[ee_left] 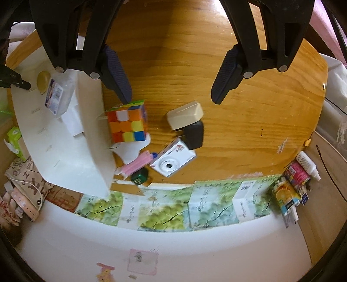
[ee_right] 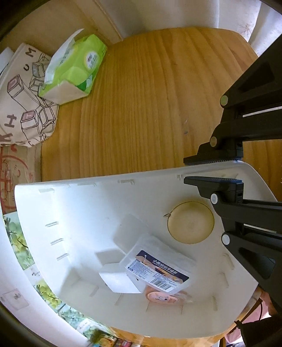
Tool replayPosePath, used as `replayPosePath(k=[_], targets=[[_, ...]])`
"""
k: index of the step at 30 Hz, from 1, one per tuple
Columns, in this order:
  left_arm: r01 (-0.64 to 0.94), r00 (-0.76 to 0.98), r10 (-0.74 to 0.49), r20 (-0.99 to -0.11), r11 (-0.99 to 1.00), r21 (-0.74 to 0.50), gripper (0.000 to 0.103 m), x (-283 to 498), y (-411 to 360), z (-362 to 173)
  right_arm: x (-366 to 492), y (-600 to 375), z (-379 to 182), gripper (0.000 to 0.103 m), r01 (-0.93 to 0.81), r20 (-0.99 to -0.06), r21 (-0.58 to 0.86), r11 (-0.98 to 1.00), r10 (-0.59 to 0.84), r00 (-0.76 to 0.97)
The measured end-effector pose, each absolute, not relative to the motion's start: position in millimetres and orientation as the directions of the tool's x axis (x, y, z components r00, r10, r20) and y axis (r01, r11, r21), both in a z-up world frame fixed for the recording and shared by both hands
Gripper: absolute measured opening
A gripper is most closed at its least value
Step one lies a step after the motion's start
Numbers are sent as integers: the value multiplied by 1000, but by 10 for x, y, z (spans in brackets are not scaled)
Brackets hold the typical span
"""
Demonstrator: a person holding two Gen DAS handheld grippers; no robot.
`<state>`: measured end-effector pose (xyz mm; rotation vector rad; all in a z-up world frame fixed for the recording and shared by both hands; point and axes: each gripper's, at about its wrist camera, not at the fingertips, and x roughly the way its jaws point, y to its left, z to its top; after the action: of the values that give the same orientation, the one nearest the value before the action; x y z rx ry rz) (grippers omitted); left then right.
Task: Organize rigid objects
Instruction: 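Withdraw the left tool and move it toward the cream block by the black charger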
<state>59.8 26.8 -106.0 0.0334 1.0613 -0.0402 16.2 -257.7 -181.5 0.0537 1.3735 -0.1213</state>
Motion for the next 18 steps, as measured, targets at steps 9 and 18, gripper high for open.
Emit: replayPosePath(k=[9,18], targets=[[54,412,-54,-909,998,-35,79,765,518,-1251,222,-2589,-1815,12,155,-979,-63,986,-92,184],[-18,280,-142,-949,988,-154,84,1035,754,-1541,304,-2535,-1801,15,185,-978,-109,977,-139,154]])
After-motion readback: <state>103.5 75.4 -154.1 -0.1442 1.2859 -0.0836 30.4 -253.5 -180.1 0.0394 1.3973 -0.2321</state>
